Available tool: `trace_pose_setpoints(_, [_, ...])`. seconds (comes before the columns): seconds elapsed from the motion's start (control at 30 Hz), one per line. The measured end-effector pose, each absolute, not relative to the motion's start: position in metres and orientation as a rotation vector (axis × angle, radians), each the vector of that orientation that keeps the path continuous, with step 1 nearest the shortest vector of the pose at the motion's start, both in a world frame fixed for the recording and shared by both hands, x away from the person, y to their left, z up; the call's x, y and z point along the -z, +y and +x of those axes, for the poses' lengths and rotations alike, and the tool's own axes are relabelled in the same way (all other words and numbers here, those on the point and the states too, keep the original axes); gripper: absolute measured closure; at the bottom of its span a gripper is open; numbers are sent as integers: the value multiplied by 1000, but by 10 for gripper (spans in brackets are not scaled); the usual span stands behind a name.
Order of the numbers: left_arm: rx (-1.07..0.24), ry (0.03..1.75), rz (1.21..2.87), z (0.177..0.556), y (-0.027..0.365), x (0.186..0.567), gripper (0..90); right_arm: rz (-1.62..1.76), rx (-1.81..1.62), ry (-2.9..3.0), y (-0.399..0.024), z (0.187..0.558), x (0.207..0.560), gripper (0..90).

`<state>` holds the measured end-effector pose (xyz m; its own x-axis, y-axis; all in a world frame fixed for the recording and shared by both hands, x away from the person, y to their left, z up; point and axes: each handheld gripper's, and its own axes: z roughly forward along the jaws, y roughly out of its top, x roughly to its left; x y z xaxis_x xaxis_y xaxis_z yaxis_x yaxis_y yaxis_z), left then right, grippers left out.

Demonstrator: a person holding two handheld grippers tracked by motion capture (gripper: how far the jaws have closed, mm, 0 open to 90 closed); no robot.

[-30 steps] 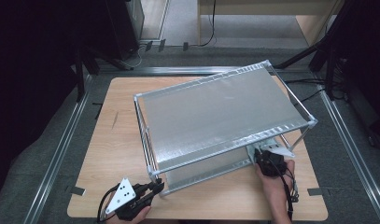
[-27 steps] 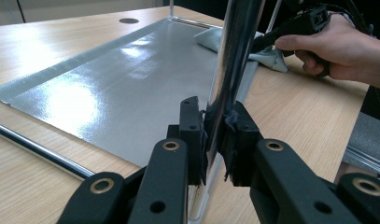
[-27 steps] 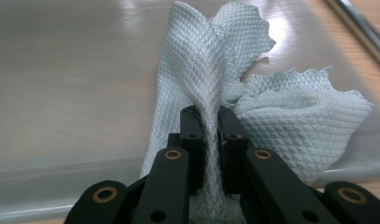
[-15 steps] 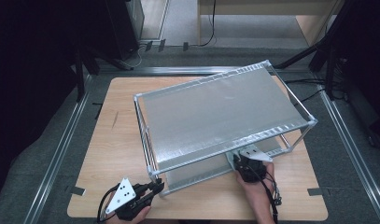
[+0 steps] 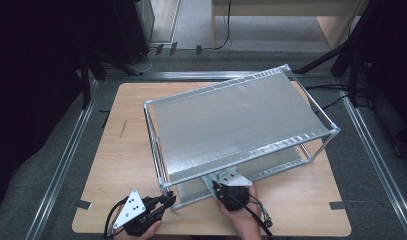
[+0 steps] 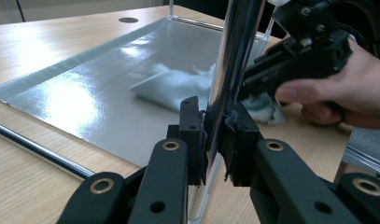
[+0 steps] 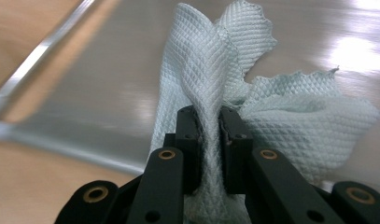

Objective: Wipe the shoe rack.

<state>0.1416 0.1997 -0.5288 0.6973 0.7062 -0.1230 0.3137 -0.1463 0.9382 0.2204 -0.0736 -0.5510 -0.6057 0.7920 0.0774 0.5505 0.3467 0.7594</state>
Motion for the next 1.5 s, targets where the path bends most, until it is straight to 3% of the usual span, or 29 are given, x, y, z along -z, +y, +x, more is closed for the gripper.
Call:
trace_pose_setpoints(0.37, [-419,821,1738,142,199,529,796,1043,-1247,2433,-32,192,551,775])
trace_pose_setpoints(0.53, [-419,818,1738,142,199,529,796,1015,-1222,2439,-35,192,550,794])
trace_pose_setpoints(0.9, [-421,816,1742,142,199,529,797,1185,-1029,2272,-129,225,541,828])
trace_pose_setpoints(1.03, [-420,818,1740,142,199,529,797,1349,-961,2106,-194,246,540,832])
trace_pose_setpoints(1.17, [-419,820,1738,142,199,529,797,1445,-938,1992,-231,260,541,833])
trace_pose_setpoints(1.5, [-418,820,1735,142,199,530,796,1579,-854,1791,-282,279,540,828])
